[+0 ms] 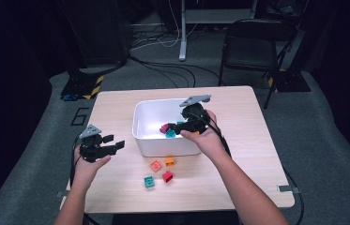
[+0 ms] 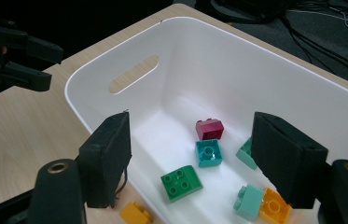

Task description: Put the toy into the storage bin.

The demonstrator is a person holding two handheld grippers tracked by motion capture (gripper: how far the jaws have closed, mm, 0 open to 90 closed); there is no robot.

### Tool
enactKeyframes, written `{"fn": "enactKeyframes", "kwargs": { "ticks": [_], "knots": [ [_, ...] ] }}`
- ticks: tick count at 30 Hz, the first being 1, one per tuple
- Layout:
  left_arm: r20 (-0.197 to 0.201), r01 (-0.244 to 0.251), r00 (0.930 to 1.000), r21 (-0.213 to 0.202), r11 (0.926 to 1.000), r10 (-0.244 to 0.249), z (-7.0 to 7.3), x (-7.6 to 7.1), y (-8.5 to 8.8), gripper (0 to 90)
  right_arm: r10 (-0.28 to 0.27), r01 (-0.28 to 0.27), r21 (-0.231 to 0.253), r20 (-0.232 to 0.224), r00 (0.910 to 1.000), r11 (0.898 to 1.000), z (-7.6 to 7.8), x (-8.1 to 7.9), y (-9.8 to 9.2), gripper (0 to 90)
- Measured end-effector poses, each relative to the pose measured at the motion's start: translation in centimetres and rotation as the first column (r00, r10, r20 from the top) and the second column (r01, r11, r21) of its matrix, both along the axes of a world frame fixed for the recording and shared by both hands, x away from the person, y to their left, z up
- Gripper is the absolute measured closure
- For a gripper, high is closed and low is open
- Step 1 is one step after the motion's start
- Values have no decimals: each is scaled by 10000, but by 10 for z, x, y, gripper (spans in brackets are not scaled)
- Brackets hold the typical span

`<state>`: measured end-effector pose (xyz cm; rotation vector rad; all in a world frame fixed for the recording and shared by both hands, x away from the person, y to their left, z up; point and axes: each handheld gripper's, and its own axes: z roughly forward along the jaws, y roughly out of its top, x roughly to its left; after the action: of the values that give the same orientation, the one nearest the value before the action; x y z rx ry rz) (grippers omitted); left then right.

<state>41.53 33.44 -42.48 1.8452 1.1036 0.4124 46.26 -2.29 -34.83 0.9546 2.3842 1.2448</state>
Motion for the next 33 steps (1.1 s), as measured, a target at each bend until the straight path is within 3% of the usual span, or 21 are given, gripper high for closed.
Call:
{"fn": "enactKeyframes", "kwargs": {
  "ticks": [2,7,10,14,19,26,30,33],
  "knots": [
    [92,22,10000,122,9999,-23,1,-1,-1,377,6,-6,42,49,10000,10000,0,-6,-4,278],
    [-24,59,10000,130,9999,-58,1,-1,-2,382,398,-399,-24,-325,9987,9992,-3,-21,-8,244],
    [-85,73,9999,134,9999,-72,-2,-1,-4,380,194,-190,113,-332,9993,9998,-6,-29,-11,207],
    [-130,145,9998,151,9998,-143,-3,-1,-9,374,427,-394,559,-596,9973,9977,-12,-37,-15,197],
    [-198,387,9991,119,9992,-385,-5,-1,-13,361,330,-316,319,-424,9986,9990,-17,-48,-19,198],
    [-242,558,9982,493,9972,-547,-6,0,-22,384,501,-477,463,-527,9974,9978,-24,-55,-31,203],
    [-456,880,9953,445,9951,-860,-5,-3,-29,416,374,-355,370,-524,9979,9987,-24,-57,-39,206],
    [-378,1180,9925,416,9921,-1164,-3,-6,-32,411,272,-254,422,-423,9987,9988,-24,-58,-44,212]
  ]
}}
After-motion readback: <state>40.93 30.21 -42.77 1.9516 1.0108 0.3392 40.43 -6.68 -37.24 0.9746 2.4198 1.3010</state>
